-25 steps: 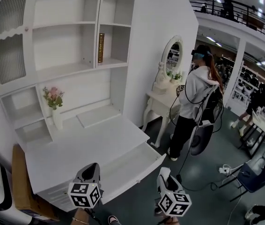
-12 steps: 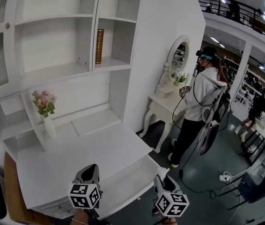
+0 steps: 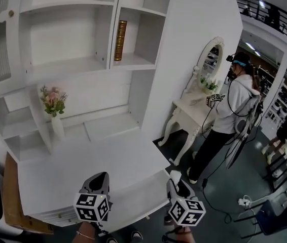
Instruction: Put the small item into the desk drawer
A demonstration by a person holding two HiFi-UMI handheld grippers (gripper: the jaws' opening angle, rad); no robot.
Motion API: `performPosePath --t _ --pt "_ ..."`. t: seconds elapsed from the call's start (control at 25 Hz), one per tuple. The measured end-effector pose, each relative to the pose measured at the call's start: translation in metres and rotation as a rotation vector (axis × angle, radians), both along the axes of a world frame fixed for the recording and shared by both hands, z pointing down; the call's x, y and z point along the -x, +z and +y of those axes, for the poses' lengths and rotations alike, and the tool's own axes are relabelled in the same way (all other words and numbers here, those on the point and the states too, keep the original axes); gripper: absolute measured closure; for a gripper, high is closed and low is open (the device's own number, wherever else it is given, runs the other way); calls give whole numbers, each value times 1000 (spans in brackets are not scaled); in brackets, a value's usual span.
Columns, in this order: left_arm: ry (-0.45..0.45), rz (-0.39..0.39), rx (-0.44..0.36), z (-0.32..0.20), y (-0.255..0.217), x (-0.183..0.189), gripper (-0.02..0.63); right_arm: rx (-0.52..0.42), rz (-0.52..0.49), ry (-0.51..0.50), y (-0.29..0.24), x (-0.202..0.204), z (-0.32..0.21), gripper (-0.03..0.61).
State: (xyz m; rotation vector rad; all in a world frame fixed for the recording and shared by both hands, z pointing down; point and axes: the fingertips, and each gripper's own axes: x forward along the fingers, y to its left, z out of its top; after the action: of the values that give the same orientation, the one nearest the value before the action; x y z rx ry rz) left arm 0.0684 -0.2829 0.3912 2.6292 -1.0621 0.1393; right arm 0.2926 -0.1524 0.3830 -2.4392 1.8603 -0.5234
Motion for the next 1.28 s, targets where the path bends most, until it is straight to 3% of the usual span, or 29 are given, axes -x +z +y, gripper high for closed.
performPosePath --t 0.24,0.64,1.28 --pt "-57 1 -20 -13 -7 2 620 -15 1 -35 -5 -13 -23 419" --pt "-122 -24 29 -15 15 10 620 22 -5 -97 10 -12 -37 419" --pt "-143 -174 214 6 105 9 620 204 -123 -200 104 1 -45 419"
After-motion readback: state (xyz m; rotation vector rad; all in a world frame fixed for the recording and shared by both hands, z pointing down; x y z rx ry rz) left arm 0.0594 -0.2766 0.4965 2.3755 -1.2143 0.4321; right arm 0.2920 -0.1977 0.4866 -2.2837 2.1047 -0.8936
